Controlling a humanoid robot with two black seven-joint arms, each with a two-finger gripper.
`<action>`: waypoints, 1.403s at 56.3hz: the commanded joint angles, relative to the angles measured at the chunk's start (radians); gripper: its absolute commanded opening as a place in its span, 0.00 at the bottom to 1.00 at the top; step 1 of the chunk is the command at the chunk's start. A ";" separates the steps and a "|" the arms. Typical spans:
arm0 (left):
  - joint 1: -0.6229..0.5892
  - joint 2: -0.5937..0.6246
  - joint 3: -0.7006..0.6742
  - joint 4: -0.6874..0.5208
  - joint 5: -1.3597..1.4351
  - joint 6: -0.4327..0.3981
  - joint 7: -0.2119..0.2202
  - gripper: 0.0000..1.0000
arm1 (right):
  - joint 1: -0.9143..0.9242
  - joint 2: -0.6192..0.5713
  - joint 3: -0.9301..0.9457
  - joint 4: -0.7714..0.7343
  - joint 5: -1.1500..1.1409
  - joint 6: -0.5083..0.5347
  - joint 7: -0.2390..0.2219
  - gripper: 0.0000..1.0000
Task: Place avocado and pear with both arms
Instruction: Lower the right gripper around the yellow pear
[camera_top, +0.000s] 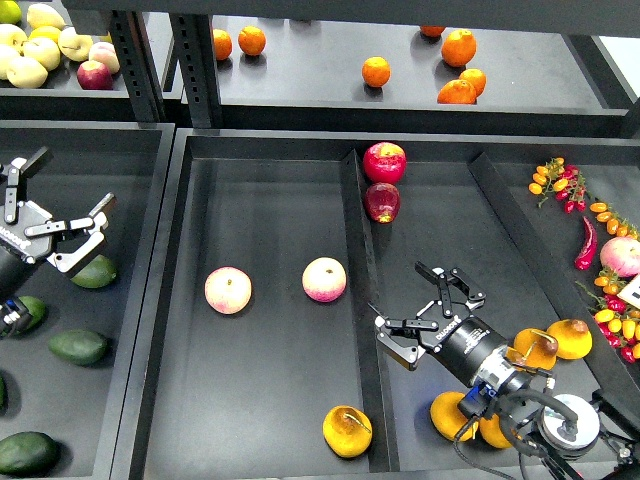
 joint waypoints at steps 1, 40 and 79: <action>0.028 -0.064 -0.016 -0.003 0.004 0.000 0.000 0.99 | 0.001 -0.002 -0.025 -0.009 -0.054 -0.002 0.000 1.00; 0.094 -0.197 -0.003 -0.004 0.124 0.000 0.000 0.99 | 0.179 -0.198 -0.316 0.000 -0.104 0.014 -0.271 1.00; 0.100 -0.197 0.002 -0.004 0.124 0.000 0.000 0.99 | 0.222 -0.128 -0.390 -0.063 -0.114 0.006 -0.271 1.00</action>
